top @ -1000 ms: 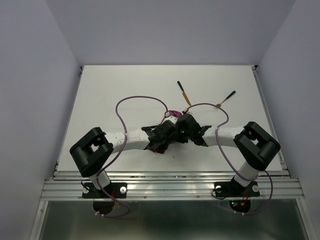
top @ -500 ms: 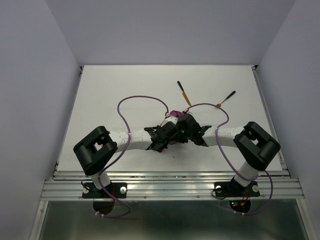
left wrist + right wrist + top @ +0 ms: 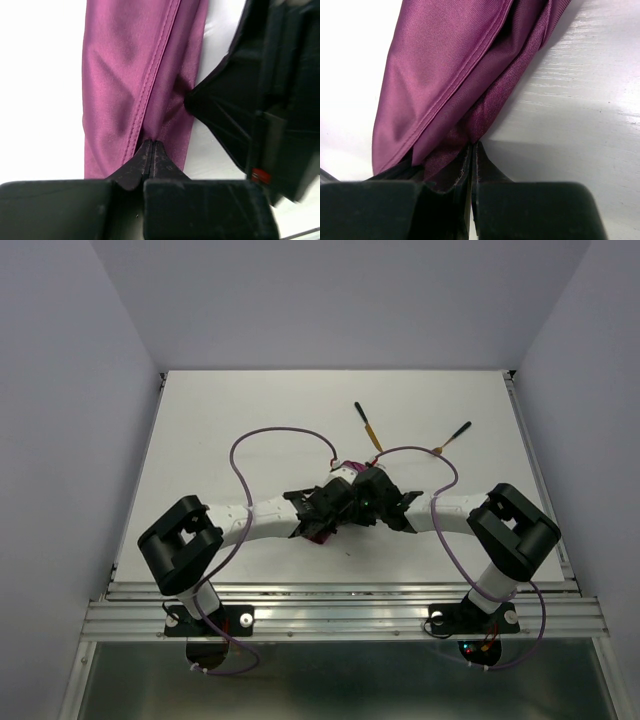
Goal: Fold the napkin into a case and place the utensils inside
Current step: Smooth out the smaller rectangle-folded napkin at the center of the board.
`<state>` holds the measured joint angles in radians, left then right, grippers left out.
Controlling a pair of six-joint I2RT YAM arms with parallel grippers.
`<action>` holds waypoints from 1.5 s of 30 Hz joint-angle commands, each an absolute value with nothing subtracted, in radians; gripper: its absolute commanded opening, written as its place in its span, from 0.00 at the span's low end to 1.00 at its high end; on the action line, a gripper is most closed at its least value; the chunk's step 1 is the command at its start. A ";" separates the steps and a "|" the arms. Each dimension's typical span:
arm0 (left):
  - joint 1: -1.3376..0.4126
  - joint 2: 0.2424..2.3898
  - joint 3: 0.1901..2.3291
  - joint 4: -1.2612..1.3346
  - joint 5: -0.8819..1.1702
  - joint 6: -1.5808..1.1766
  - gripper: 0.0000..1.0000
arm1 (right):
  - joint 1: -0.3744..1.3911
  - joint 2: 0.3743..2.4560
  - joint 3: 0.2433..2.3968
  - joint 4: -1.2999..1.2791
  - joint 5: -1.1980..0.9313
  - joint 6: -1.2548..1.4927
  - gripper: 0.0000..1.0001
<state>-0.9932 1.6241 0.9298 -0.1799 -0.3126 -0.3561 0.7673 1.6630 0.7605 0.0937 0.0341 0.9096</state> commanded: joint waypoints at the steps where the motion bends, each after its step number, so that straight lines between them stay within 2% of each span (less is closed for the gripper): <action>1: -0.992 1.563 0.977 -0.187 -0.314 -0.354 0.00 | 0.775 1.655 0.775 0.126 0.066 0.910 0.02; 18: -0.986 1.549 0.963 -0.135 -0.215 -0.368 0.00 | 0.775 1.654 0.776 0.135 0.069 0.907 0.02; 36: -0.982 1.681 0.979 -0.091 -0.149 -0.405 0.00 | 0.775 1.631 0.773 0.138 0.086 0.916 0.02; 40: -0.968 1.666 0.950 -0.051 -0.121 -0.411 0.00 | 0.775 1.606 0.741 0.143 0.101 0.928 0.11; 41: -0.965 1.664 0.945 -0.042 -0.117 -0.413 0.00 | 0.775 1.600 0.735 0.146 0.109 0.931 0.18; 45: -0.951 1.644 0.927 -0.015 -0.091 -0.408 0.00 | 0.775 1.548 0.692 0.147 0.136 0.943 0.31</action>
<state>-0.9661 1.6917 0.9539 -0.0769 -0.1261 -0.4023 0.7673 1.6123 0.7197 0.0978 0.0803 0.9230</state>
